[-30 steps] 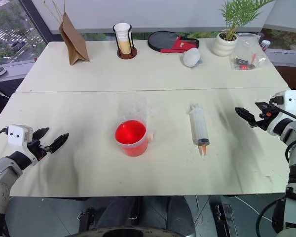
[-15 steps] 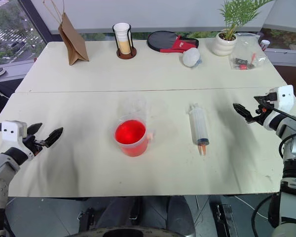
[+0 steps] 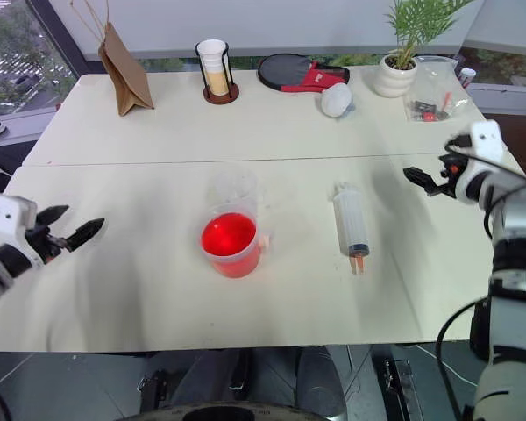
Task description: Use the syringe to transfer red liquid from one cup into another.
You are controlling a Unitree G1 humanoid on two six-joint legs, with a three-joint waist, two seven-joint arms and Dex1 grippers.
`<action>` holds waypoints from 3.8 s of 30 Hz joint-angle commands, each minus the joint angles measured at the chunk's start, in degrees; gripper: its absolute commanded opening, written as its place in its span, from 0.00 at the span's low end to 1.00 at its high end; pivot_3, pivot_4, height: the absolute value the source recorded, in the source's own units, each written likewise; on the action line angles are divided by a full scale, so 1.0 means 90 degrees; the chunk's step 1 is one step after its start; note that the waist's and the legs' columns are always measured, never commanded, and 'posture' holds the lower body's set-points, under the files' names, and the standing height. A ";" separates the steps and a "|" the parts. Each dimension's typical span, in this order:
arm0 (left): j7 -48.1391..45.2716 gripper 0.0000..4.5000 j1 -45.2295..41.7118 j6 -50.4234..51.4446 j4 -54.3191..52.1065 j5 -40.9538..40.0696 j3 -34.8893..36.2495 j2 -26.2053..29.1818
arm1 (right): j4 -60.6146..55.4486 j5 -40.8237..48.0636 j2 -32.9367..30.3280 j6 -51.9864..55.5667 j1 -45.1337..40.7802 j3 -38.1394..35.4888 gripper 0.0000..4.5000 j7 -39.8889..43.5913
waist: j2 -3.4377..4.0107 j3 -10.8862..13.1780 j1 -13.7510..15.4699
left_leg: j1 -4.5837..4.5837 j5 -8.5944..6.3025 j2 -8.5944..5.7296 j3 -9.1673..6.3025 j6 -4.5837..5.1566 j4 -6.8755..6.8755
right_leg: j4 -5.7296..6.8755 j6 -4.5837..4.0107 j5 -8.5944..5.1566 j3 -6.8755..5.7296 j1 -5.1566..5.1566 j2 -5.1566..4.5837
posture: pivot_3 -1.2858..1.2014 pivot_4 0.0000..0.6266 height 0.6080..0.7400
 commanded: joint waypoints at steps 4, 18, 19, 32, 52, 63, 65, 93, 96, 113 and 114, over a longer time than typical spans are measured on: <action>-0.1813 0.99 0.0443 0.1112 -0.1048 -0.0815 0.0060 0.1353 | -0.1453 -0.0108 -0.0954 0.3122 -0.1324 0.1798 1.00 0.2042 | 0.0008 0.0004 0.0003 | 0.0001 -0.0017 0.0000 -0.0002 0.0005 -0.0027 | -0.0012 -0.0001 -0.0001 -0.0006 -0.0028 -0.0004 | 0.52 0.24 0.99; -0.1945 0.99 0.0239 0.1438 -0.1765 -0.1008 -0.0028 0.1283 | -0.1298 0.1889 -0.0027 0.6367 -0.2006 0.2958 1.00 0.1409 | -0.0003 0.0015 0.0030 | -0.0009 -0.0007 -0.0003 0.0015 -0.0009 -0.0069 | -0.0009 0.0001 0.0001 -0.0002 -0.0072 -0.0014 | 0.52 0.24 0.99; -0.1940 0.99 0.0219 0.1444 -0.1788 -0.1002 -0.0046 0.1276 | -0.1298 0.1971 0.0051 0.6367 -0.1966 0.2935 1.00 0.1189 | -0.0003 0.0015 0.0024 | -0.0009 -0.0007 -0.0003 0.0017 -0.0009 -0.0070 | -0.0004 0.0001 0.0001 -0.0001 -0.0071 -0.0014 | 0.52 0.24 0.99; -0.1704 1.00 0.0024 0.1306 -0.1752 -0.0818 -0.0290 0.1027 | -0.1777 0.1535 0.1189 0.6239 -0.1285 0.2332 0.57 -0.1169 | -0.0027 0.0002 -0.0002 | -0.0011 0.0015 0.0004 0.0023 -0.0040 -0.0073 | 0.0010 0.0001 0.0002 -0.0003 -0.0070 -0.0002 | 0.52 0.24 0.99; -0.2294 1.00 -0.2118 0.0537 0.0351 -0.0109 -0.1252 0.1167 | -0.3787 0.3150 0.2001 0.2453 -0.2333 -0.0866 0.31 -0.0343 | -0.0096 -0.0032 -0.0012 | -0.0017 0.0027 0.0006 0.0048 -0.0055 -0.0075 | 0.0043 0.0004 0.0004 -0.0016 -0.0096 0.0005 | 0.52 0.24 0.99; -0.3013 1.00 -0.3728 0.0751 0.1138 -0.0072 -0.1635 0.1311 | -0.6513 0.4341 0.3818 0.2054 0.0520 -0.0554 0.31 -0.1068 | -0.0104 -0.0033 -0.0004 | -0.0020 0.0020 -0.0004 0.0044 -0.0042 -0.0016 | 0.0112 0.0003 0.0003 -0.0010 -0.0104 0.0000 | 0.52 0.24 0.99; -0.3134 1.00 -0.3969 0.0868 0.1108 -0.0130 -0.1623 0.1329 | -0.6636 0.4393 0.3899 0.1989 0.0708 -0.0482 0.31 -0.1156 | -0.0103 -0.0033 -0.0009 | -0.0020 0.0006 -0.0003 0.0044 -0.0020 -0.0002 | 0.0122 0.0003 0.0003 -0.0010 -0.0102 0.0003 | 0.52 0.24 0.99; -0.2924 1.00 -0.6158 0.1424 0.0508 -0.0836 -0.2580 -0.1038 | -0.6518 0.2939 0.4090 -0.0068 0.1989 0.1038 0.31 -0.1071 | -0.0105 -0.0032 -0.0001 | -0.0020 0.0024 0.0000 0.0034 -0.0048 0.0022 | 0.0124 0.0004 0.0003 -0.0014 -0.0085 0.0019 | 0.52 0.24 0.99; -0.2882 0.88 -0.6183 0.1279 0.0618 -0.0771 -0.2614 -0.1276 | -0.6556 0.2914 0.4114 -0.0094 0.2032 0.1073 0.31 -0.1118 | -0.0106 -0.0032 -0.0001 | -0.0020 0.0025 0.0001 0.0032 -0.0051 0.0021 | 0.0124 0.0004 0.0003 -0.0014 -0.0087 0.0021 | 0.52 0.24 0.99; -0.3088 0.03 -0.7050 0.1397 0.1160 -0.1002 -0.2197 -0.1201 | -0.6836 0.2828 0.4233 -0.0140 0.2854 0.1607 0.31 -0.1178 | -0.0106 -0.0032 0.0000 | -0.0020 0.0026 -0.0001 0.0029 -0.0052 0.0024 | 0.0124 0.0004 0.0003 -0.0013 -0.0082 0.0021 | 0.52 0.24 0.99; -0.3078 0.03 -0.7151 0.1295 0.1280 -0.0938 -0.2183 -0.1187 | -0.6828 0.2820 0.4214 -0.0156 0.2865 0.1610 0.31 -0.1179 | -0.0106 -0.0032 -0.0003 | -0.0020 0.0026 -0.0001 0.0029 -0.0052 0.0024 | 0.0124 0.0004 0.0003 -0.0013 -0.0082 0.0021 | 0.52 0.24 0.99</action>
